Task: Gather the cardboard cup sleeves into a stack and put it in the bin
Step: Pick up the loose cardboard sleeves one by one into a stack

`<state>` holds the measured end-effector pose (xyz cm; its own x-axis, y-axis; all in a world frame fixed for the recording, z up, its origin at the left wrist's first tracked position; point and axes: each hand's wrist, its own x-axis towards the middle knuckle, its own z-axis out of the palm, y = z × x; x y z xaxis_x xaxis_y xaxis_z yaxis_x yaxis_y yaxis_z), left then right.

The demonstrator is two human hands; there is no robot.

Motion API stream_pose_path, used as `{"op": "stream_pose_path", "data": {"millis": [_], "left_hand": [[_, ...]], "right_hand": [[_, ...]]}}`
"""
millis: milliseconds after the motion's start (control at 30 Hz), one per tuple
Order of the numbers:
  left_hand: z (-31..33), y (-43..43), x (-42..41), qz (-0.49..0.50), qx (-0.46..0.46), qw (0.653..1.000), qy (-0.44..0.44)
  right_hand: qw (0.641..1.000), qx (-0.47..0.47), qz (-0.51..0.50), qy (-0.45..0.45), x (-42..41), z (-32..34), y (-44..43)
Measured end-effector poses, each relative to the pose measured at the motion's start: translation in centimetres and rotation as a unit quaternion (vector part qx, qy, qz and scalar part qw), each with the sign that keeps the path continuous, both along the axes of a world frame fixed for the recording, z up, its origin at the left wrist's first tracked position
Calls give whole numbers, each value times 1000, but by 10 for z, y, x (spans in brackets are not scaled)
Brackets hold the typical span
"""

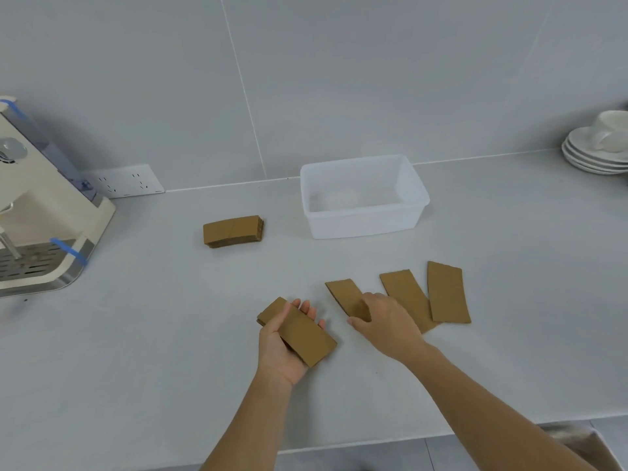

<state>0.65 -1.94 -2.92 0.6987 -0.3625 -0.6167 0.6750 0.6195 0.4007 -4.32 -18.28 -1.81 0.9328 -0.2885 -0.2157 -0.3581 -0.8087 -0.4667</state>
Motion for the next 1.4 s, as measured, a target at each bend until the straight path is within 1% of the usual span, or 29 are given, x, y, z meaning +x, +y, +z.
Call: {"op": "stream_pose_path", "data": {"millis": [100,200,300,367,433,533,633,700,800,1033,1133,1300,1400], "left_hand": [[2,2,1,3,1,1000,1],[3,3,2,5,4,1000,1],[4,4,2,5,2,1000,1],[5,5,2,5,0,1000,1],[6,5,1,2,-1,1000,0],[6,5,-1,-4,-10,1000,-9],[6,4,-2,-14,-27,999,-25],[9,2,-6,-44,-25,998,-46],[15,-1,-11,-69,0,995,-68],[15,-3,-11,-109,0,991,-72],[13,-5,-12,-113,-29,990,-82],[7,-8,-12,-115,-61,989,-71],[5,-10,-10,-102,-66,991,-64]], "right_hand": [[999,46,5,-11,0,10,-3],[999,41,-4,-36,0,15,-5],[997,12,-51,-62,2,14,-8],[992,16,-96,-76,2,14,-11],[985,61,-135,-85,1,15,-13],[958,209,-170,-98,-2,19,-10],[931,307,-172,-100,-3,23,0],[923,336,-164,-94,-3,24,8],[919,356,-151,-81,-3,25,20],[894,422,-136,-65,-3,22,35],[895,419,-135,-71,-5,22,39],[934,328,-113,-89,-8,16,40],[943,298,-114,-97,-10,12,35]]}}
